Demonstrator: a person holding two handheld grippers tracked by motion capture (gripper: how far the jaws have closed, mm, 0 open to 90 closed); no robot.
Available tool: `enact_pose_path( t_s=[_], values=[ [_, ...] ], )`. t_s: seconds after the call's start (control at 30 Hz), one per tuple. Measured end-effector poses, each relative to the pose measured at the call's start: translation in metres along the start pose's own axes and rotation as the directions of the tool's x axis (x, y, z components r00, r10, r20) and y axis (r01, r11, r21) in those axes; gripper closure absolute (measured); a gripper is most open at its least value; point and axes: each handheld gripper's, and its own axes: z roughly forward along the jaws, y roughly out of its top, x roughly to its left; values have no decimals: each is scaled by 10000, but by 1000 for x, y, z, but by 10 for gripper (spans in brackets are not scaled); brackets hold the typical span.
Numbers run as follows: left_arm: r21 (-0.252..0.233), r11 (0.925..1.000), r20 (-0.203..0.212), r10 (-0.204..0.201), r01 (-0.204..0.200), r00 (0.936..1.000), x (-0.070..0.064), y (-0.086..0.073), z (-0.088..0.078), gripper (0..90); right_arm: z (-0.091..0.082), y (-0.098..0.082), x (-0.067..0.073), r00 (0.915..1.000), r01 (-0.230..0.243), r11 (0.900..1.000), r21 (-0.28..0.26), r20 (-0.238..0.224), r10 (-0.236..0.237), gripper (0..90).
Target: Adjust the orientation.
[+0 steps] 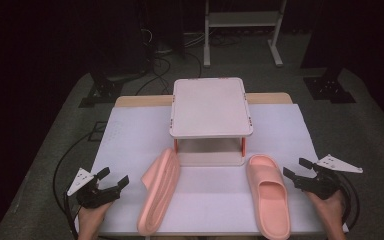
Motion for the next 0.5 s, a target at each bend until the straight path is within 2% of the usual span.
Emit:
enact_pose_path(
  t_s=[0.3, 0.5],
  values=[
    [-18, 10000, 43, -40, 40, 10000, 0, -1, -3, 88, 1, 0, -1, 10000, -17, 10000, 11, 38, 17, 196],
    [33, 9999, 96, 157, -157, 9998, -1, -2, -5, 88, -2, 0, 0, 9999, -47, 9999, -90, 91, 47, 196]
  ],
)
